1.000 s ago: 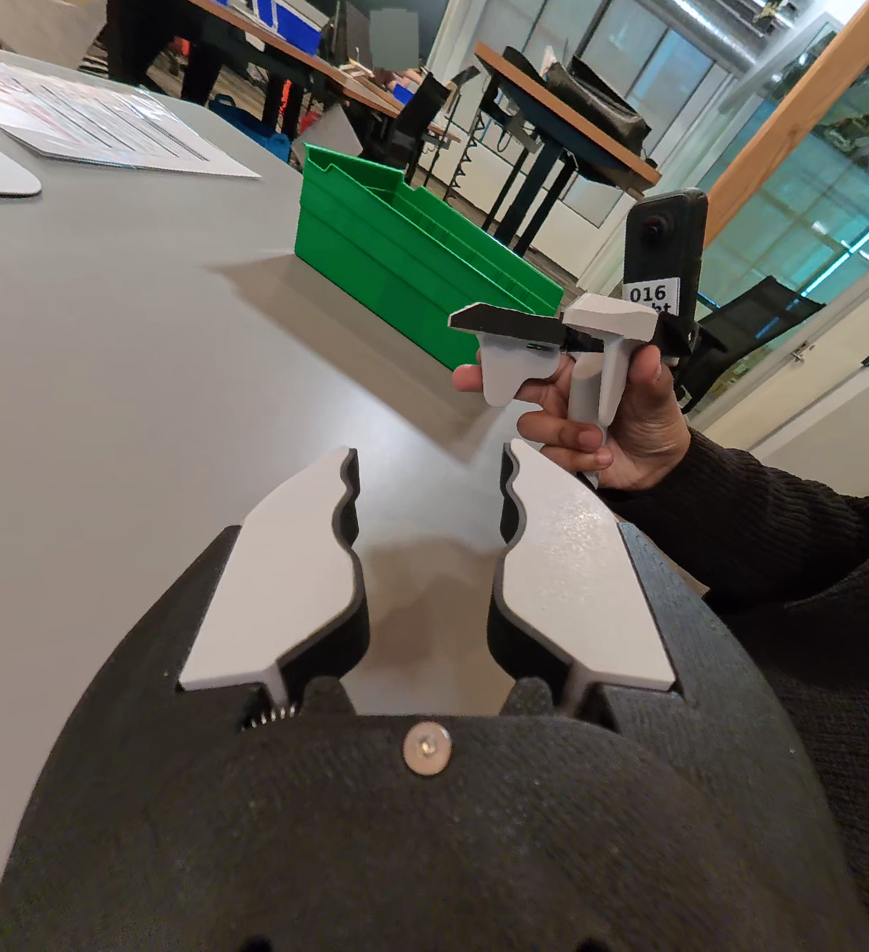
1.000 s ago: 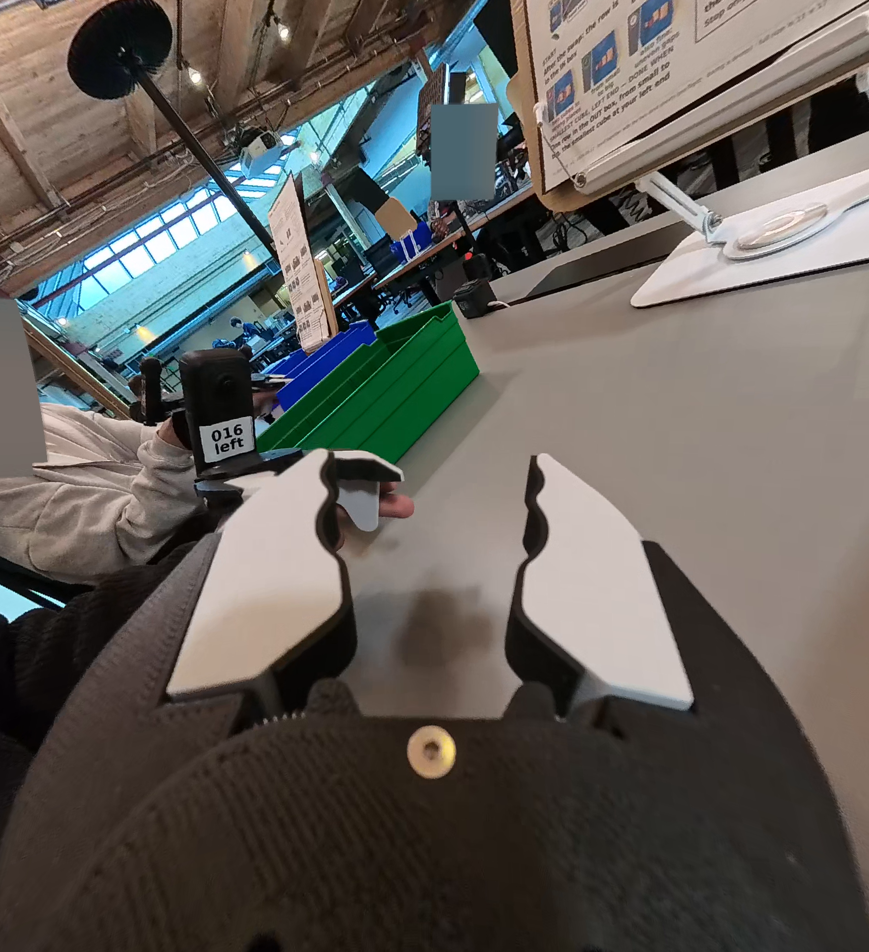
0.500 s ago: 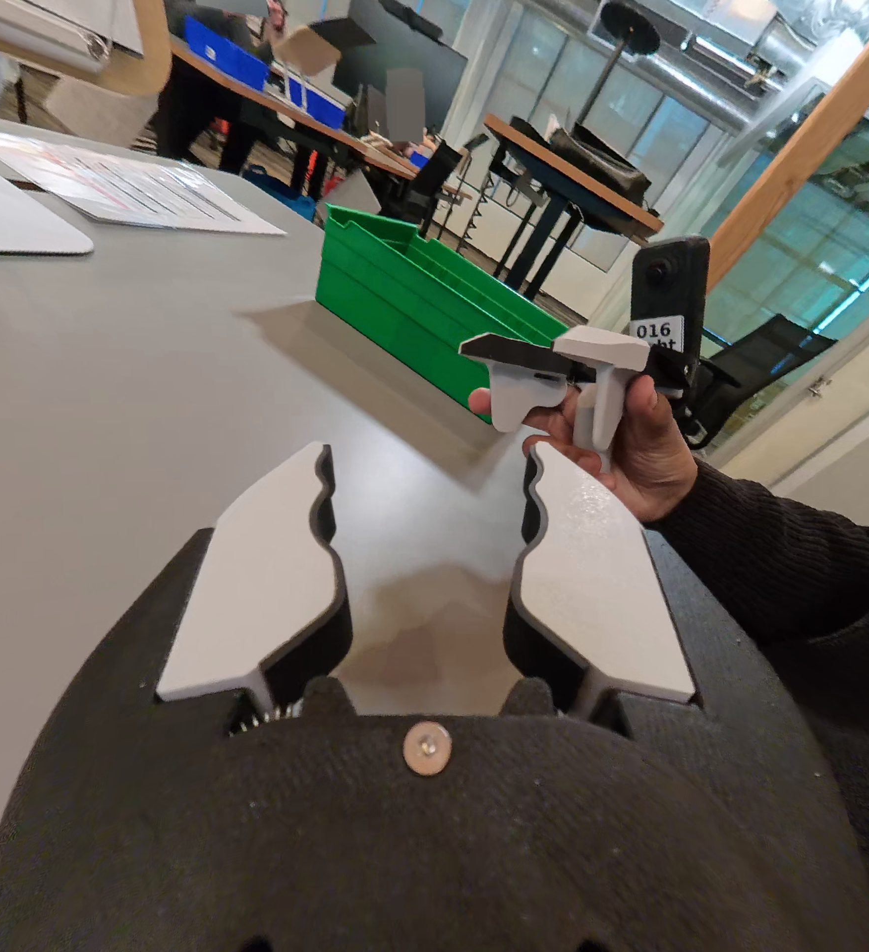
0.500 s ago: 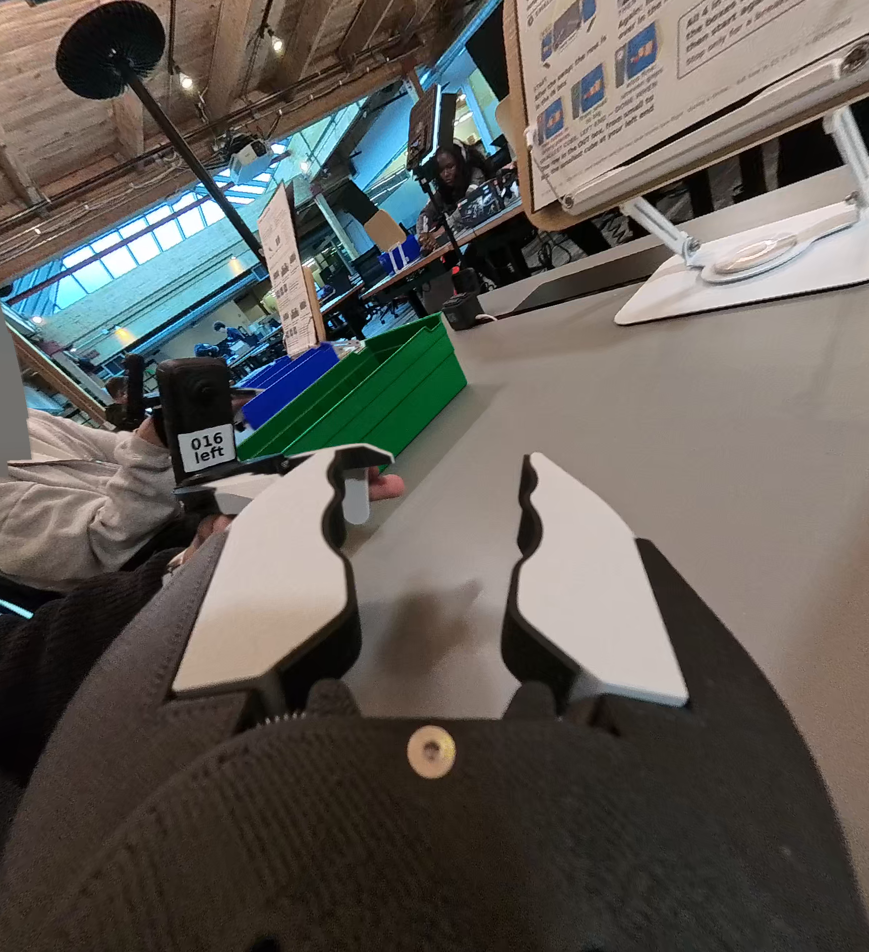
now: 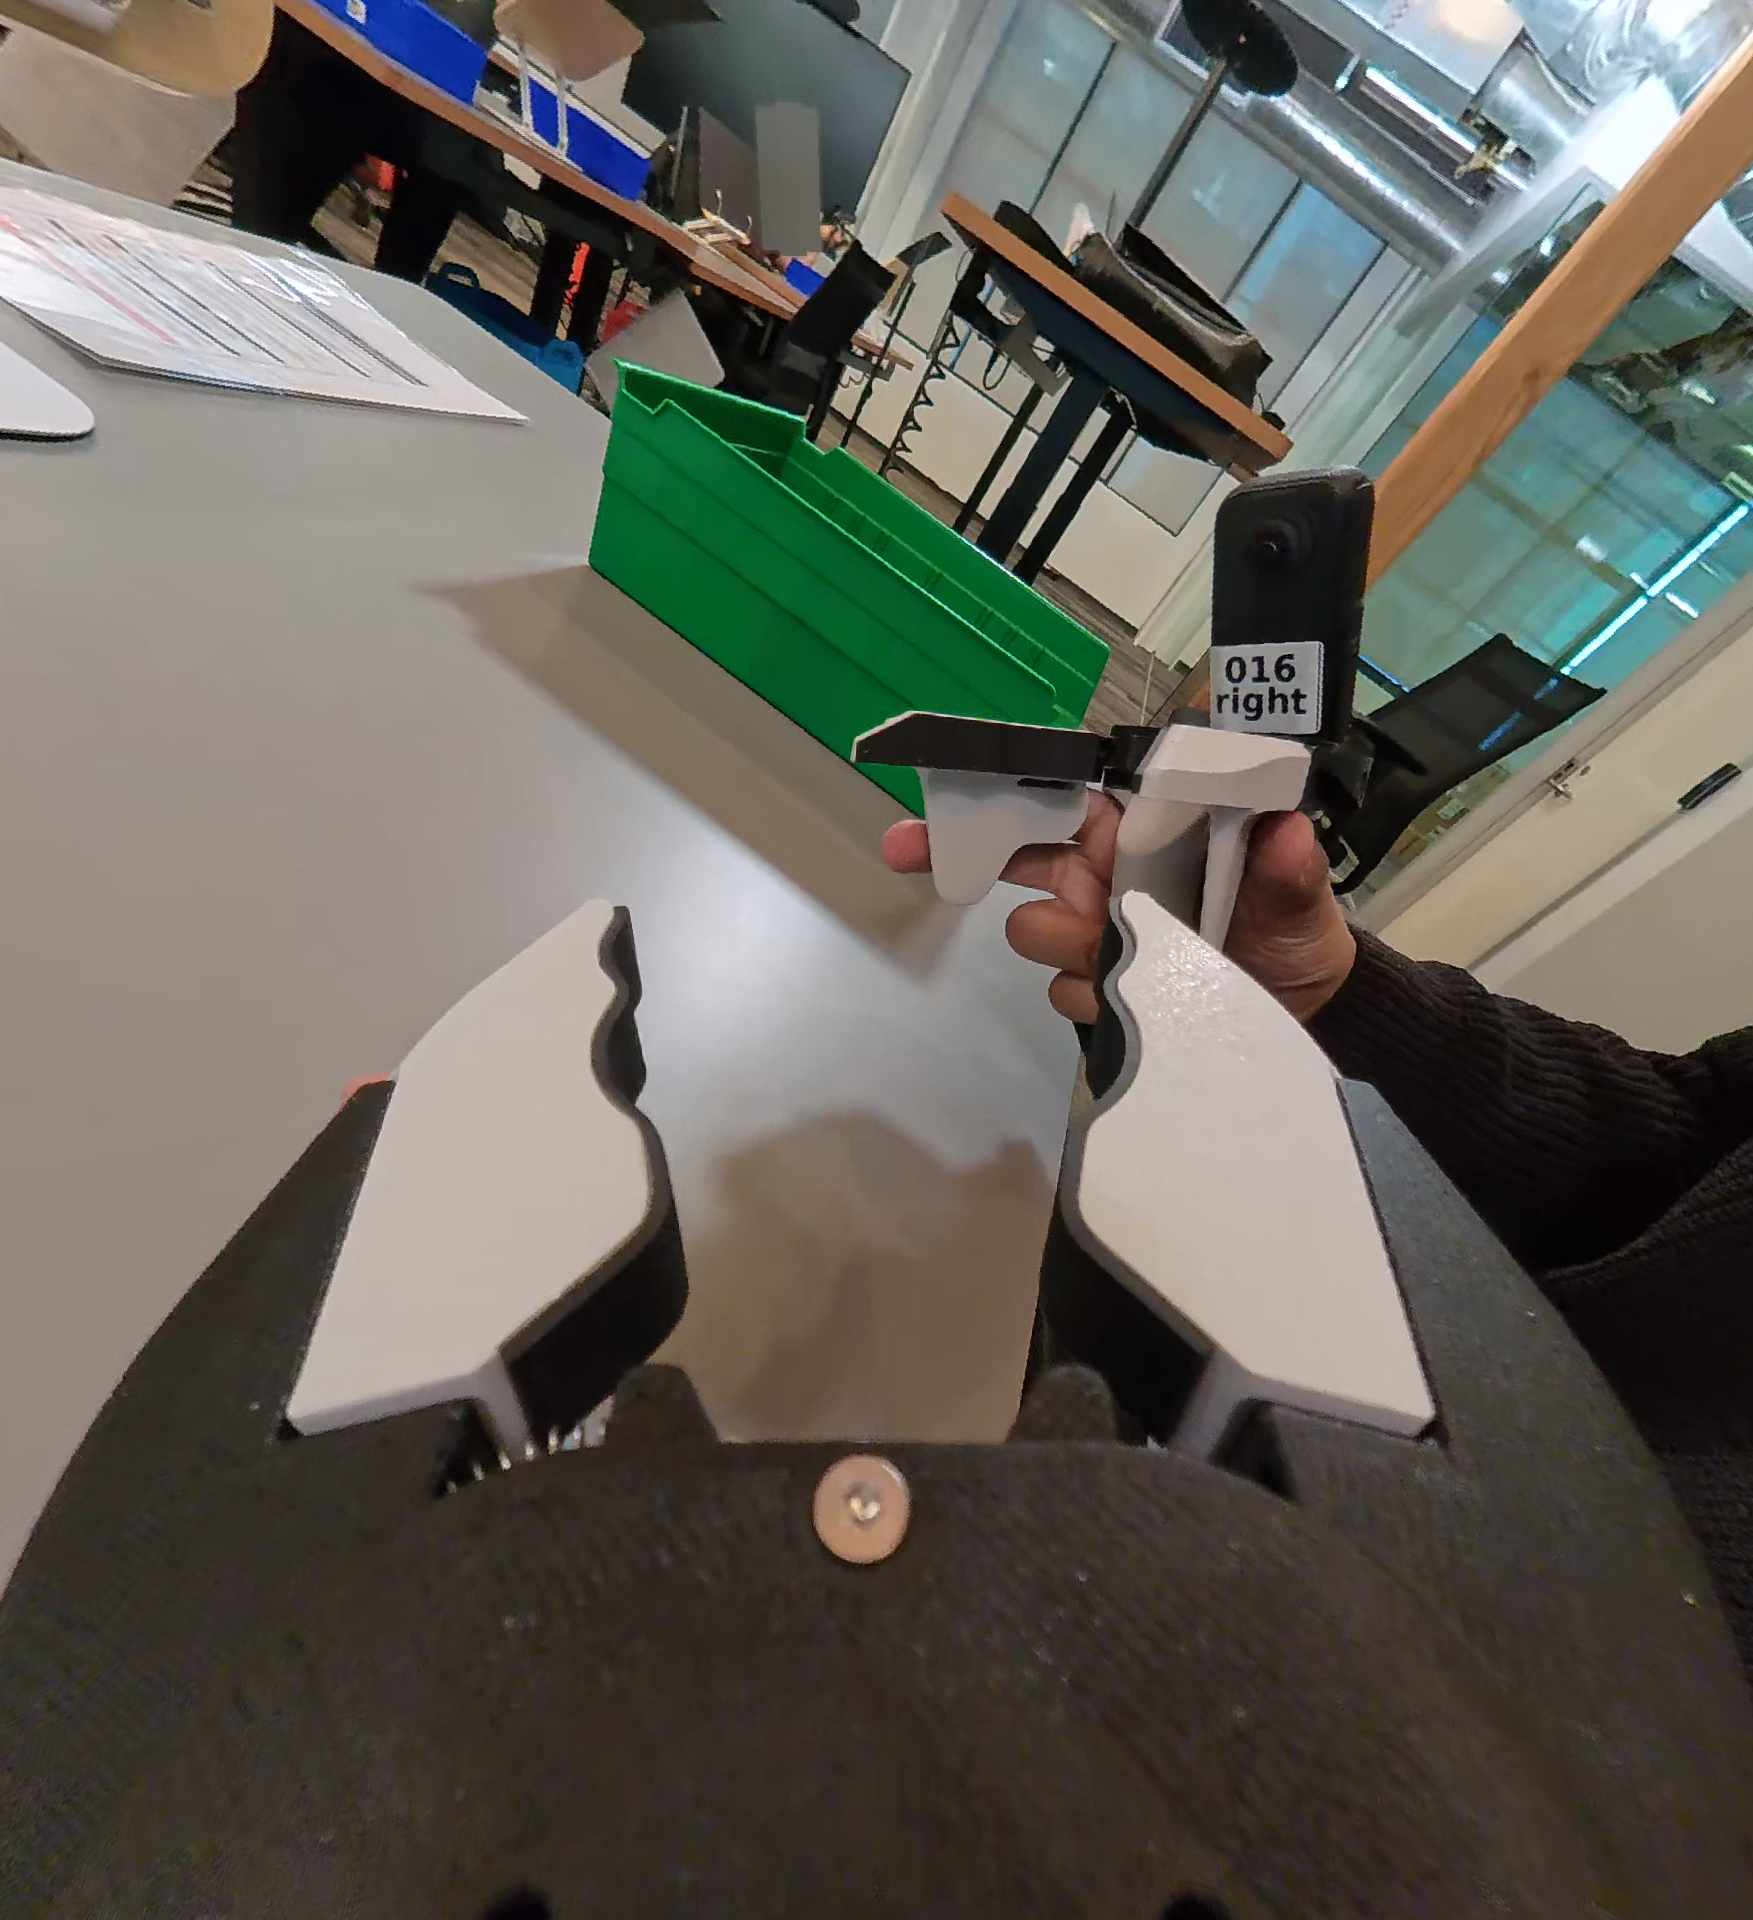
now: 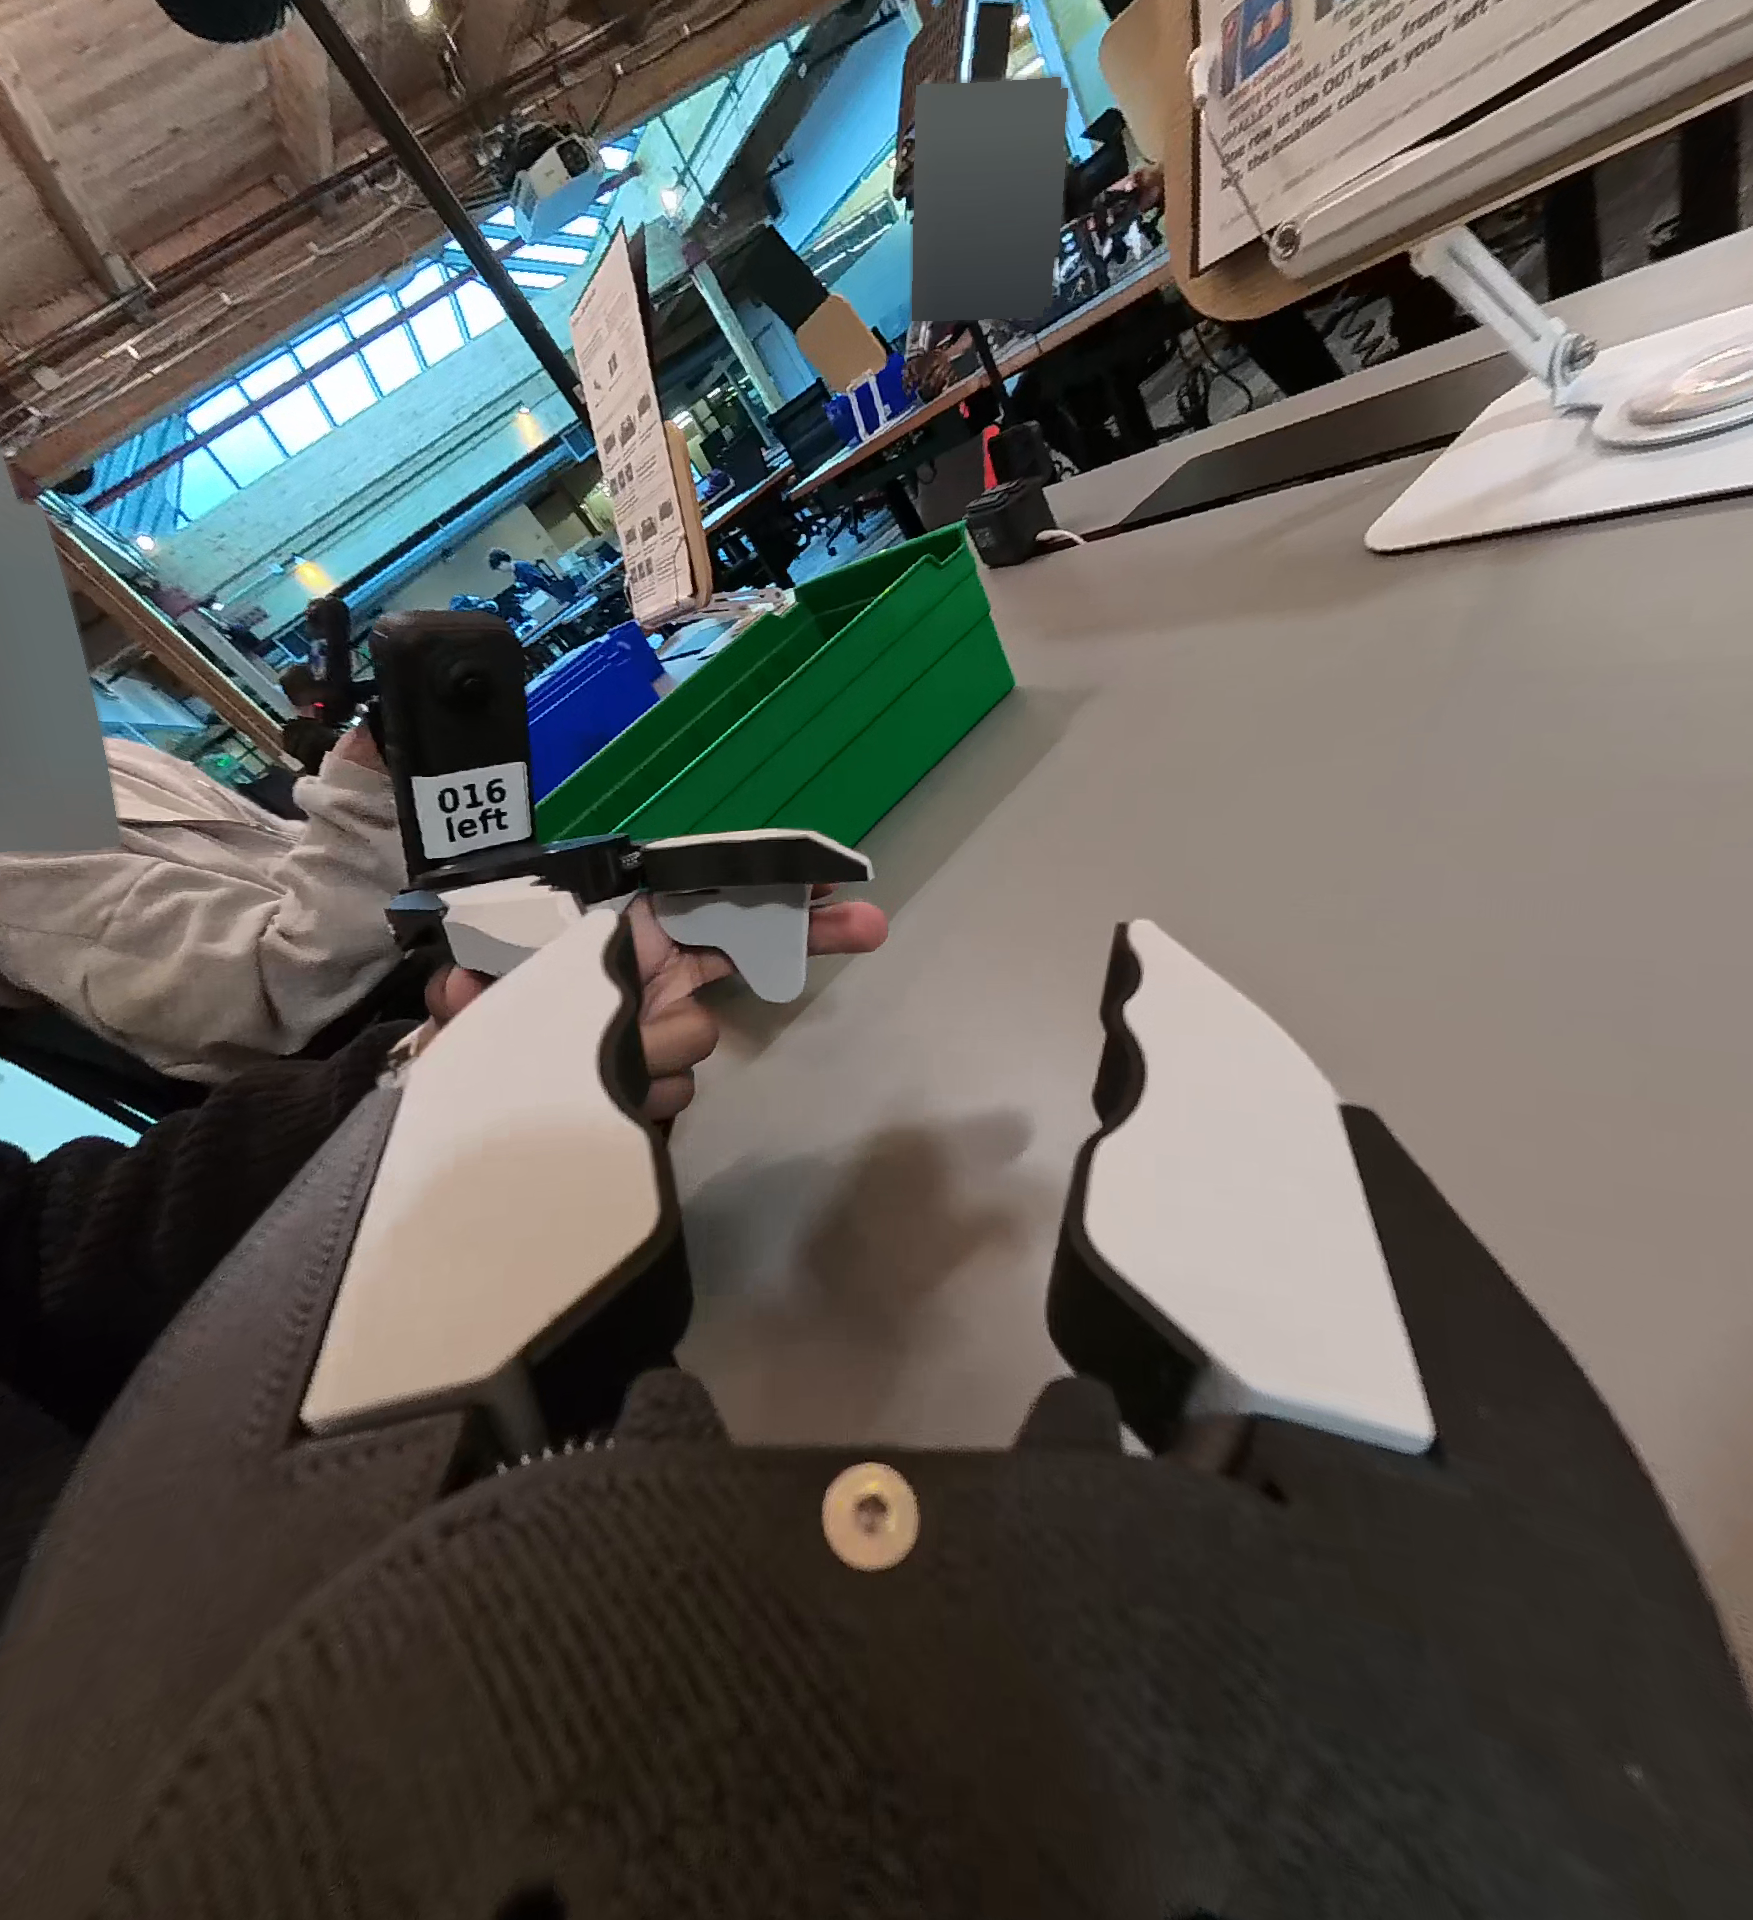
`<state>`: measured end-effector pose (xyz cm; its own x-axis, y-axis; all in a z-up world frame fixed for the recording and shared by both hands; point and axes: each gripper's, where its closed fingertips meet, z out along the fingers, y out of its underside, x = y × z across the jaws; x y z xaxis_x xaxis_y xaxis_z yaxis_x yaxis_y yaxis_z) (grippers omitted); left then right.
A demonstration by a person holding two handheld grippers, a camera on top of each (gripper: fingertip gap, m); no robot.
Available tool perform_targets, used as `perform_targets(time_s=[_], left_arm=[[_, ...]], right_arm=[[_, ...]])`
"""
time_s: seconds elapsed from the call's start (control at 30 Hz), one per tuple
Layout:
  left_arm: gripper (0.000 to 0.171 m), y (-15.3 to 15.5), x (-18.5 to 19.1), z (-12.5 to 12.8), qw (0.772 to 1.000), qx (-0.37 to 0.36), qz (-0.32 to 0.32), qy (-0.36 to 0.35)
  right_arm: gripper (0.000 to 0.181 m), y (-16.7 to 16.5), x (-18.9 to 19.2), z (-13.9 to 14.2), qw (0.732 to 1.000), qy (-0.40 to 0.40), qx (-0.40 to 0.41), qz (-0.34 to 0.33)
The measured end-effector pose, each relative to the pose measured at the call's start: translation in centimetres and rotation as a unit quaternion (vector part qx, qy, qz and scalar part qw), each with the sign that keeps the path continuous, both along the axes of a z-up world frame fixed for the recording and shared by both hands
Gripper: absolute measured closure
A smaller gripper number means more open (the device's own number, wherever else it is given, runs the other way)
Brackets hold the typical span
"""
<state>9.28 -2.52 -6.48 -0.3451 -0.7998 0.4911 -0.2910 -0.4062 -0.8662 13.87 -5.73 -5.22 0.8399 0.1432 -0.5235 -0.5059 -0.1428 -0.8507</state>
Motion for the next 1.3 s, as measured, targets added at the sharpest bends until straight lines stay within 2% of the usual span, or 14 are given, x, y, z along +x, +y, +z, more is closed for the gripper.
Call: perform_targets(time_s=[0.17, 0.57, 0.73, 0.83, 0.97, 1.03, 1.1, 1.2, 1.3], left_arm=[[0.091, -0.1, -0.1, 0.1, 1.000, -0.001, -0.005, -0.001], [0.094, -0.4, 0.0, -0.3, 1.000, 0.024, -0.009, 0.002], [0.091, -0.7, 0.0, -0.6, 0.999, 0.038, -0.012, 0.007], [0.090, -0.9, 0.0, -0.8, 0.999, 0.048, -0.015, 0.009], [0.091, -1.1, 0.0, -0.9, 0.999, 0.049, -0.019, 0.013], [0.091, -1.2, -0.1, -0.8, 0.999, 0.045, -0.018, 0.014], [0.091, -1.2, -0.1, -0.5, 0.999, 0.035, -0.015, 0.009], [0.092, -1.2, -0.1, -0.3, 0.999, 0.029, -0.011, 0.006], [0.092, -1.4, -0.1, -0.6, 0.999, 0.035, -0.016, 0.014]], right_arm=[[0.095, 0.0, 0.1, 0.1, 1.000, 0.017, 0.003, 0.004], [0.097, 0.2, -0.8, -0.5, 0.999, -0.035, -0.014, 0.012], [0.097, 0.2, -1.0, -0.5, 0.999, -0.026, -0.014, 0.019], [0.097, 0.1, -0.8, -0.2, 1.000, -0.018, -0.008, 0.018], [0.100, -0.9, 0.6, 0.4, 0.998, -0.050, -0.022, 0.002], [0.096, -2.2, 2.8, 2.1, 0.996, -0.076, -0.028, -0.025], [0.093, -4.6, 7.1, 4.2, 0.985, -0.140, -0.044, -0.094], [0.096, -10.6, 15.6, 7.5, 0.948, -0.211, -0.074, -0.228], [0.098, -18.1, 24.1, 7.4, 0.905, -0.228, -0.154, -0.326]])
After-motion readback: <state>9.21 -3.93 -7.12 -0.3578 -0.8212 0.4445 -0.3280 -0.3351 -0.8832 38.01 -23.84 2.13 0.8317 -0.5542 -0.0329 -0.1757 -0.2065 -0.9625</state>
